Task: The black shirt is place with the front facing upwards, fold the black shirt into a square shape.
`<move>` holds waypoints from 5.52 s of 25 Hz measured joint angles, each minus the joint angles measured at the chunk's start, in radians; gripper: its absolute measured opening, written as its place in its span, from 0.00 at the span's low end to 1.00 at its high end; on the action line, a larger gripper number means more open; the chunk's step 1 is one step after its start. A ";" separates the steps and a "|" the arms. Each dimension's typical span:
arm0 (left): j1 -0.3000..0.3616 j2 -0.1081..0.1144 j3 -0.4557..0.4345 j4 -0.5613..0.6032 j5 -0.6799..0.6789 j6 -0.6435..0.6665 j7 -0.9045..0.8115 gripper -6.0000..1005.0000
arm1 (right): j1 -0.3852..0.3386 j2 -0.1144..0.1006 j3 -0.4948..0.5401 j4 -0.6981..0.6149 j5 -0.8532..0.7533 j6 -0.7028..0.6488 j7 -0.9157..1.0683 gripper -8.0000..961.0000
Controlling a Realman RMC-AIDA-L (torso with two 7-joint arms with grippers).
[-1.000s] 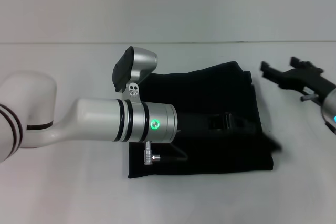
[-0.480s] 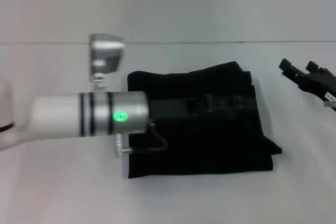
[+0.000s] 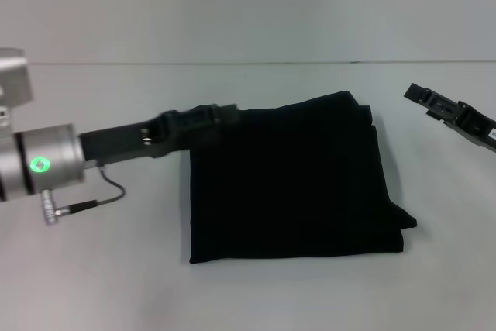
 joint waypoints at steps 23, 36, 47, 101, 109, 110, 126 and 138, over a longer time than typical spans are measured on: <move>0.038 0.016 -0.002 0.009 -0.031 0.022 0.053 0.91 | 0.137 0.055 -0.168 -0.110 -0.341 0.383 0.220 0.92; 0.035 0.015 -0.001 0.009 -0.031 0.023 0.048 0.91 | 0.067 0.063 -0.158 -0.223 -0.328 0.341 0.192 0.92; 0.057 0.027 -0.022 0.050 -0.033 0.028 0.062 0.91 | -0.105 -0.048 0.020 -0.265 -0.263 -0.317 0.180 0.92; 0.074 0.029 -0.024 0.064 -0.032 0.020 0.083 0.89 | 0.055 0.036 -0.013 -0.096 -0.403 -0.005 0.067 0.26; 0.073 0.028 -0.025 0.064 -0.032 0.027 0.084 0.89 | 0.050 0.028 -0.028 -0.096 -0.403 -0.003 0.067 0.17; 0.073 0.028 -0.025 0.064 -0.032 0.027 0.084 0.89 | 0.049 0.027 -0.028 -0.096 -0.403 -0.003 0.067 0.14; 0.071 0.025 -0.022 0.064 -0.032 0.028 0.085 0.88 | 0.024 0.024 0.026 -0.096 -0.395 0.003 0.102 0.03; 0.067 0.023 -0.020 0.064 -0.032 0.029 0.085 0.87 | 0.024 0.027 0.047 -0.096 -0.394 0.052 0.222 0.03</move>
